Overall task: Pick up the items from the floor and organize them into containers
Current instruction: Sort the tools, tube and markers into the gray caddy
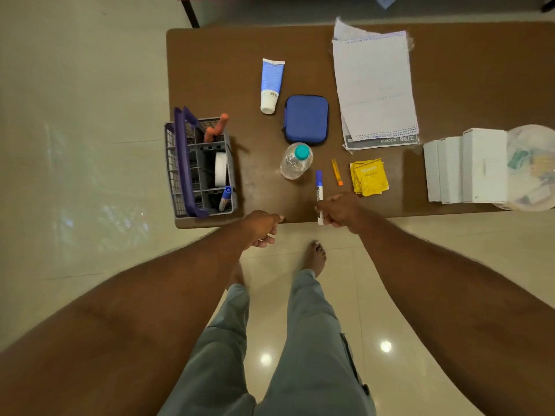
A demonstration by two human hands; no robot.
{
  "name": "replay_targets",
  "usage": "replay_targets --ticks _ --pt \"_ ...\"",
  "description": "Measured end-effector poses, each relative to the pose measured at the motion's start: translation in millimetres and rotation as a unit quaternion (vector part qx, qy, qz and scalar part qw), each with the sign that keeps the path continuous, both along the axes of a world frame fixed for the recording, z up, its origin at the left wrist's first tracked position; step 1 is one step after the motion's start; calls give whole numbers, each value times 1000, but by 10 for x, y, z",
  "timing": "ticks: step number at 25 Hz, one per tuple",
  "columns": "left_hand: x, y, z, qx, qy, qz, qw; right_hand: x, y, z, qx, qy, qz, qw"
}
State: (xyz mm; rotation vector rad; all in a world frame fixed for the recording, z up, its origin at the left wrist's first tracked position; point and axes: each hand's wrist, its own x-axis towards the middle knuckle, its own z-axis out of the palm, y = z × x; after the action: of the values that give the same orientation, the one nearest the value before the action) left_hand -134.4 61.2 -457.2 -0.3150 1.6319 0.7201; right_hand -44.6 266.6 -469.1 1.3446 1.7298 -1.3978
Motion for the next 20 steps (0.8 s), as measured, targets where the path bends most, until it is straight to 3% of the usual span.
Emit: replay_targets --ticks 5,11,15,20 --pt "29 -442 240 6 -11 -7 1000 54 -491 365 -29 28 45 998" --pt "-37 -1073 411 -10 -27 24 999 -300 -1199 823 -34 155 15 987" --pt "-134 -1320 449 -17 -21 29 999 -617 -1560 789 -22 213 -31 976" --pt "-248 -1393 389 -9 -12 39 999 -750 -1842 542 23 201 5 979"
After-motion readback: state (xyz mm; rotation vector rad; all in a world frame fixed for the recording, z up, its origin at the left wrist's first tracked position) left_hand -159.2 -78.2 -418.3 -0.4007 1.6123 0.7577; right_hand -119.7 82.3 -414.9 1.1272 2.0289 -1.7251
